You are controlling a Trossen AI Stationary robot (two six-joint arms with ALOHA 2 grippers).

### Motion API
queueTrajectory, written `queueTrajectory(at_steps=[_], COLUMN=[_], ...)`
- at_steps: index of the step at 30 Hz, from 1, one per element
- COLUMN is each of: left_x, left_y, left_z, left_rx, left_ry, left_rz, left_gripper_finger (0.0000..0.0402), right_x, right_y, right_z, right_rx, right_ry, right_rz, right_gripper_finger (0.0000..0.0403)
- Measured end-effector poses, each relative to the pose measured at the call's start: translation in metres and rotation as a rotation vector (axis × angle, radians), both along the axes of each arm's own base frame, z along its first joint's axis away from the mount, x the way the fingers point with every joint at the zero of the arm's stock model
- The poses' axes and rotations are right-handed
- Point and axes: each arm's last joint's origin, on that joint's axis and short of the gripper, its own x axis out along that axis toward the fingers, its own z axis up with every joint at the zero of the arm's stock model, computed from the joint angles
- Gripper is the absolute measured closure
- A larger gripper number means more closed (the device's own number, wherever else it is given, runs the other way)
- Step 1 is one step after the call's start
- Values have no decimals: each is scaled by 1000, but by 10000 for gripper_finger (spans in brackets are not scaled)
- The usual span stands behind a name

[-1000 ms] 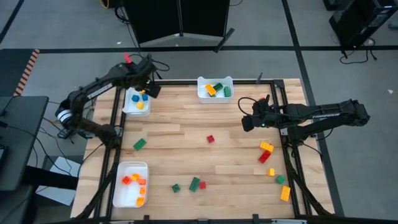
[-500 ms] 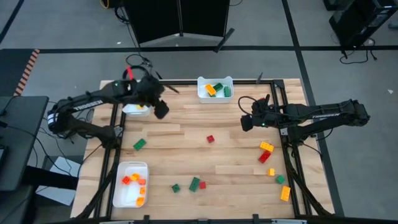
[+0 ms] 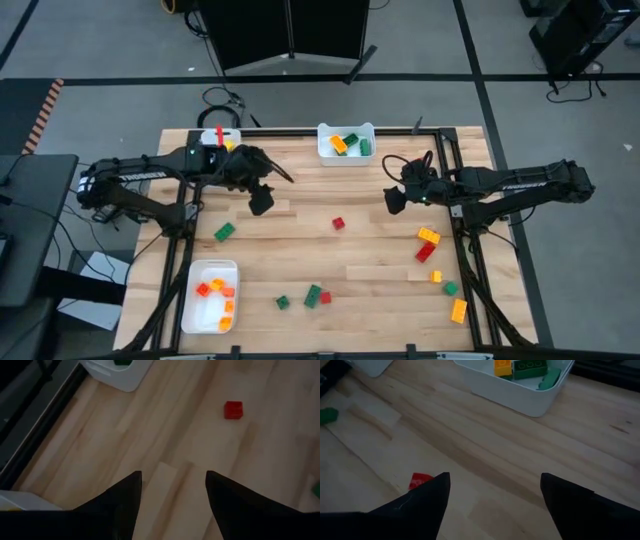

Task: Sort blocks by size
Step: Put the red 4 stud game piece into the bottom white bin

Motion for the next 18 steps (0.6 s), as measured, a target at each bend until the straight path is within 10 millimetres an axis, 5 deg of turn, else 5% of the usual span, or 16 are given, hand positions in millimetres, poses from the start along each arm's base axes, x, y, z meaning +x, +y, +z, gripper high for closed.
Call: queueTrajectory(at_steps=[8, 18], left_x=[1, 6], left_y=[-4, -4], left_z=[0, 4], left_rx=[-22, -32], left_ry=[-15, -88], left_rz=[21, 26], left_gripper_finger=[172, 172], right_x=[0, -3], right_y=[1, 7], right_z=[0, -6], right_rx=[14, 136], right_ry=[7, 94], right_rz=[28, 175], right_gripper_finger=[41, 45])
